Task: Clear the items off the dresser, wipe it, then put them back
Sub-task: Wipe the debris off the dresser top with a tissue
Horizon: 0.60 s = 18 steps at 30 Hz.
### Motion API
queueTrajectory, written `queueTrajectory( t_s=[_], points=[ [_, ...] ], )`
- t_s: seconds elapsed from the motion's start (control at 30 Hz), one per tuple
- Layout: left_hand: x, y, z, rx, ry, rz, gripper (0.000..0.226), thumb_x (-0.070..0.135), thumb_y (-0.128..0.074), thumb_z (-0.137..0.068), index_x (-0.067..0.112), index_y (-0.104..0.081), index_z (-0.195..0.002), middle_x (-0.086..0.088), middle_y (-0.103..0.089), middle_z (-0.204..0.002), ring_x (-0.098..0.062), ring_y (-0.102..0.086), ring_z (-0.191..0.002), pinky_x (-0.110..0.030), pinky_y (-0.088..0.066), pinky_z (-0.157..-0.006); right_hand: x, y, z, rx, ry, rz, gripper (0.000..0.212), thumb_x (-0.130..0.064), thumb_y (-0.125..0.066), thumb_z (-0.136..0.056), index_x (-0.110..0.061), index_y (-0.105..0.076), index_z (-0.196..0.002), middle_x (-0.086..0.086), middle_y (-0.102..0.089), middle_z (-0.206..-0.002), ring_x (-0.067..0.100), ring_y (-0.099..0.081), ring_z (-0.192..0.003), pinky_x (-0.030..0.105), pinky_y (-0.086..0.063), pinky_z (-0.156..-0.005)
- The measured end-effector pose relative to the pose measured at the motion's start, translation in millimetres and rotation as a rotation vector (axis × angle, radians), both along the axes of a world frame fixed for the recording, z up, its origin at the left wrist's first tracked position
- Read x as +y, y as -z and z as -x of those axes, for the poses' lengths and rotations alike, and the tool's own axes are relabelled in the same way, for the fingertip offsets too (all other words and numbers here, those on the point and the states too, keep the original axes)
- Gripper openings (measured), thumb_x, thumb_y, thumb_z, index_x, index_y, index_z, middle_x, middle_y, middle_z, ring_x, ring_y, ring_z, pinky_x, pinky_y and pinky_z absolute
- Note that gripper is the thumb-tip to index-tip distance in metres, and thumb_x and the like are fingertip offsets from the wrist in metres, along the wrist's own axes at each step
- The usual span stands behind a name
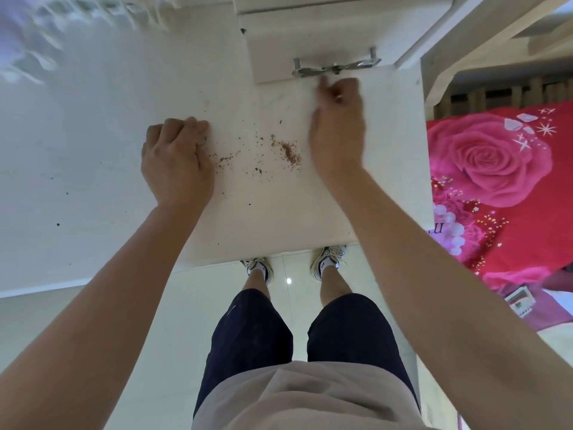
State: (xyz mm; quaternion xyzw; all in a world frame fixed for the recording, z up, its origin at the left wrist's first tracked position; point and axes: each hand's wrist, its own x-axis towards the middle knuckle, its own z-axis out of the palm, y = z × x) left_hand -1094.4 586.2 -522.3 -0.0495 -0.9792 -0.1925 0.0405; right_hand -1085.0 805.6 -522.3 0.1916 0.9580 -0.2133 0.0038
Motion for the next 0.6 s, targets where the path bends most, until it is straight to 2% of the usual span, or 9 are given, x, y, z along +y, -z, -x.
queueTrajectory(
  t_s=[0.1,0.17,0.2,0.27,0.33,0.4,0.5,0.6],
  points=[
    [-9,2,-3,0.002,0.036,-0.066,0.043,0.006,-0.040,-0.080,0.015,-0.072,-0.107,0.001,-0.067,-0.118,-0.026,-0.055,-0.112,-0.031,-0.046,-0.081,-46,-3,2,-0.013,-0.215,0.124,0.053,0.000,-0.046,-0.092,-0.010,-0.045,-0.144,0.012,-0.046,-0.129,0.027,-0.046,-0.112,0.032,-0.043,-0.092],
    [-20,0,-7,0.046,0.046,-0.145,0.044,0.001,-0.039,-0.079,0.011,-0.072,-0.106,-0.003,-0.065,-0.122,-0.024,-0.053,-0.120,-0.026,-0.043,-0.087,-49,-10,-1,0.067,-0.214,0.341,0.042,-0.002,-0.048,-0.093,-0.008,-0.059,-0.133,0.012,-0.052,-0.119,0.023,-0.053,-0.106,0.028,-0.044,-0.093],
    [-26,0,-10,0.080,0.043,-0.165,0.046,-0.002,-0.037,-0.078,0.010,-0.072,-0.105,-0.006,-0.064,-0.122,-0.025,-0.052,-0.123,-0.029,-0.044,-0.092,-44,-13,-3,0.145,-0.159,0.397,0.039,-0.002,-0.049,-0.092,-0.008,-0.064,-0.127,0.013,-0.054,-0.114,0.020,-0.056,-0.101,0.024,-0.044,-0.093],
    [-37,-2,-16,0.136,0.038,-0.141,0.050,-0.007,-0.036,-0.074,0.008,-0.071,-0.106,-0.010,-0.062,-0.124,-0.029,-0.049,-0.126,-0.045,-0.042,-0.103,-22,-18,-12,0.285,-0.001,0.326,0.038,-0.002,-0.049,-0.089,-0.006,-0.067,-0.122,0.017,-0.054,-0.110,0.013,-0.052,-0.094,0.013,-0.039,-0.088],
    [-46,-2,-21,0.142,0.025,-0.064,0.052,-0.007,-0.036,-0.073,0.008,-0.068,-0.112,-0.013,-0.058,-0.129,-0.032,-0.047,-0.129,-0.056,-0.029,-0.111,4,-16,-30,0.343,0.167,0.204,0.038,-0.003,-0.048,-0.089,-0.004,-0.065,-0.124,0.020,-0.053,-0.109,0.011,-0.048,-0.091,0.009,-0.036,-0.085],
    [-53,0,-25,0.110,0.005,-0.020,0.052,-0.005,-0.037,-0.077,0.008,-0.064,-0.120,-0.015,-0.052,-0.135,-0.033,-0.045,-0.131,-0.055,-0.021,-0.114,22,-11,-50,0.268,0.256,0.094,0.041,-0.003,-0.045,-0.092,-0.003,-0.060,-0.130,0.022,-0.050,-0.114,0.016,-0.048,-0.094,0.018,-0.040,-0.086],
    [-64,5,-30,0.048,0.028,0.020,0.047,0.003,-0.040,-0.088,0.007,-0.053,-0.134,-0.017,-0.044,-0.144,-0.034,-0.040,-0.134,-0.054,-0.019,-0.114,5,1,-68,0.065,0.211,-0.021,0.045,-0.005,-0.040,-0.095,0.001,-0.049,-0.139,0.023,-0.045,-0.125,0.032,-0.048,-0.108,0.038,-0.043,-0.094],
    [-77,13,-32,0.015,0.080,0.089,0.050,0.013,-0.037,-0.094,0.006,-0.040,-0.144,-0.017,-0.038,-0.150,-0.032,-0.033,-0.139,-0.050,-0.015,-0.117,-57,7,-65,0.046,0.053,0.015,0.053,0.001,-0.040,-0.094,0.002,-0.036,-0.147,0.023,-0.044,-0.129,0.036,-0.046,-0.109,0.037,-0.039,-0.096]
  ],
)
